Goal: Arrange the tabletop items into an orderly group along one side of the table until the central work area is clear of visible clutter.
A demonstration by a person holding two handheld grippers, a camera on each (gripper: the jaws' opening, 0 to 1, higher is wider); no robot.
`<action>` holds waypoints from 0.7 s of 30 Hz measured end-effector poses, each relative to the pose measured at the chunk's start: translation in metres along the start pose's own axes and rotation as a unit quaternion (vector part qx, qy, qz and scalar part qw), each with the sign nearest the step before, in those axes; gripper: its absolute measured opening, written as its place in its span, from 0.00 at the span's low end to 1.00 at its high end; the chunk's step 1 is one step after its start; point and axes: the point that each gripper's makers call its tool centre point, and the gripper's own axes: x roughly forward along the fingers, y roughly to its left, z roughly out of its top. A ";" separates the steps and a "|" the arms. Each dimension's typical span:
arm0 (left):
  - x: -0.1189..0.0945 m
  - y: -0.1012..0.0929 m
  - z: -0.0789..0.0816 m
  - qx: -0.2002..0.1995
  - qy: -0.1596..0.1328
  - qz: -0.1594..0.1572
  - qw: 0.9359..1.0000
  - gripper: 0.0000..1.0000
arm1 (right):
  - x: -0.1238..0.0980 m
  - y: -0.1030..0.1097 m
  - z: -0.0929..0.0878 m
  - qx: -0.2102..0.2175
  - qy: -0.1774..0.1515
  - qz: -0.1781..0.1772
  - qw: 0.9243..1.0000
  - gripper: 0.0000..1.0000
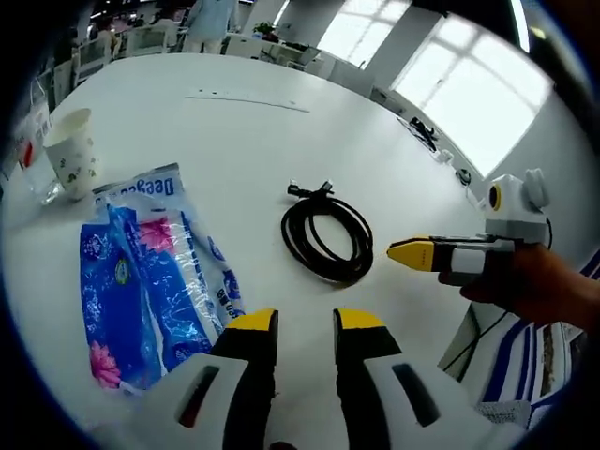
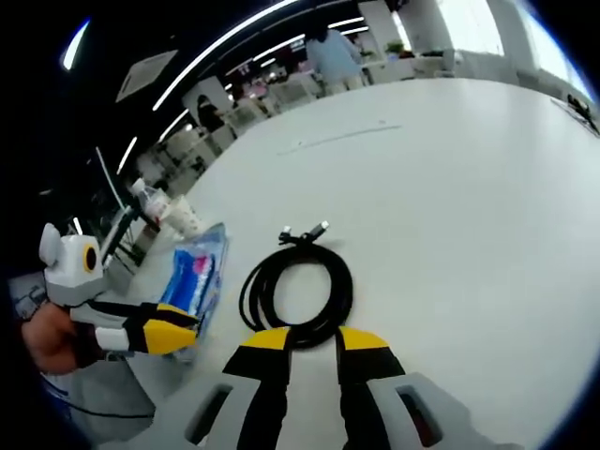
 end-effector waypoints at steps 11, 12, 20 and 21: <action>-0.027 0.000 -0.013 0.002 -0.007 0.000 1.000 0.20 | -0.009 0.017 -0.024 -0.023 0.005 0.010 1.000 0.17; -0.031 0.001 -0.014 -0.001 -0.009 0.001 1.000 0.20 | -0.010 0.018 -0.025 -0.022 0.005 0.010 1.000 0.18; -0.050 0.012 -0.024 -0.036 -0.018 0.016 0.999 0.19 | -0.015 0.034 -0.042 -0.036 0.008 0.018 0.999 0.22; -0.051 0.015 -0.026 -0.047 -0.019 0.018 0.999 0.19 | -0.016 0.035 -0.043 -0.037 0.008 0.019 0.999 0.22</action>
